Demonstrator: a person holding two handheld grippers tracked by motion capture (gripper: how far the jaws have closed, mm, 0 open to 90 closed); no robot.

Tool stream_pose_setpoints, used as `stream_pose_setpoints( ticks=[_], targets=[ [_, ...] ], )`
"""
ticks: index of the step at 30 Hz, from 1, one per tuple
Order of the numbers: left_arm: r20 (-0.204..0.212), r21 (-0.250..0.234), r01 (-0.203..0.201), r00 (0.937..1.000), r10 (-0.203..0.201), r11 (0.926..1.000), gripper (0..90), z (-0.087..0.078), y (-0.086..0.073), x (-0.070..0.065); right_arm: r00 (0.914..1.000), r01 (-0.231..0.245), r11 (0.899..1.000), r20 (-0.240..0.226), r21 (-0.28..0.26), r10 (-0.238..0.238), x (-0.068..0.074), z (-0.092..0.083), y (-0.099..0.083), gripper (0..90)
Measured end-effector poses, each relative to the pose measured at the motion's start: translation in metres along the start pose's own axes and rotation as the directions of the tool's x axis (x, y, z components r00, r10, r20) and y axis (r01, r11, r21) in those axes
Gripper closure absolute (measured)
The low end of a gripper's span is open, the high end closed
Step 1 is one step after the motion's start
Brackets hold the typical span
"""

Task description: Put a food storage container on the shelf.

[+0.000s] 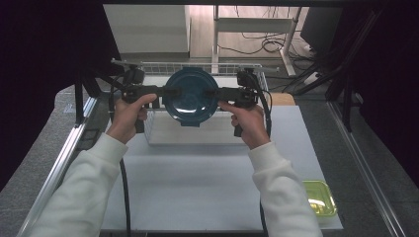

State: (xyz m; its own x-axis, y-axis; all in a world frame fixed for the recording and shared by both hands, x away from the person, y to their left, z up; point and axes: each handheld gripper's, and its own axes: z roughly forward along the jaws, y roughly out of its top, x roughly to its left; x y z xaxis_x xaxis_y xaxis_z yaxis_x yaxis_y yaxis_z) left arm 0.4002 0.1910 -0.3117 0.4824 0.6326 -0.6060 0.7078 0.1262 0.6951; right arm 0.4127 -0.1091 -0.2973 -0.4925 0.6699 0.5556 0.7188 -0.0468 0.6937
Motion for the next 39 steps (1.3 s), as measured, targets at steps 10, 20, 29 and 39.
stream_pose_setpoints(
  ticks=[10, 20, 29, 39],
  targets=[
    [0.014, -0.011, 0.002, 0.9999, -0.002, 0.9999, 34.9, 0.001, 0.016, 0.008, 0.9999, 0.008, 1.000, 0.015, 0.000, -0.008, 0.004, 0.006, 0.018, 34.9],
    [0.017, 0.001, 0.006, 0.9998, -0.006, 1.0000, 34.8, 0.010, 0.034, 0.009, 0.9998, 0.003, 1.000, 0.019, 0.002, -0.003, -0.002, 0.009, 0.035, 34.9],
    [0.017, 0.011, -0.008, 0.9998, 0.008, 0.9999, 34.8, 0.021, 0.050, 0.005, 0.9997, -0.013, 1.000, 0.018, -0.017, 0.013, -0.009, 0.005, 0.048, 34.7],
    [0.019, 0.041, 0.023, 0.9995, -0.024, 0.9989, 34.8, 0.044, 0.051, 0.019, 0.9980, -0.050, 0.999, 0.040, -0.010, 0.050, -0.029, 0.013, 0.050, 34.3]
  ],
)
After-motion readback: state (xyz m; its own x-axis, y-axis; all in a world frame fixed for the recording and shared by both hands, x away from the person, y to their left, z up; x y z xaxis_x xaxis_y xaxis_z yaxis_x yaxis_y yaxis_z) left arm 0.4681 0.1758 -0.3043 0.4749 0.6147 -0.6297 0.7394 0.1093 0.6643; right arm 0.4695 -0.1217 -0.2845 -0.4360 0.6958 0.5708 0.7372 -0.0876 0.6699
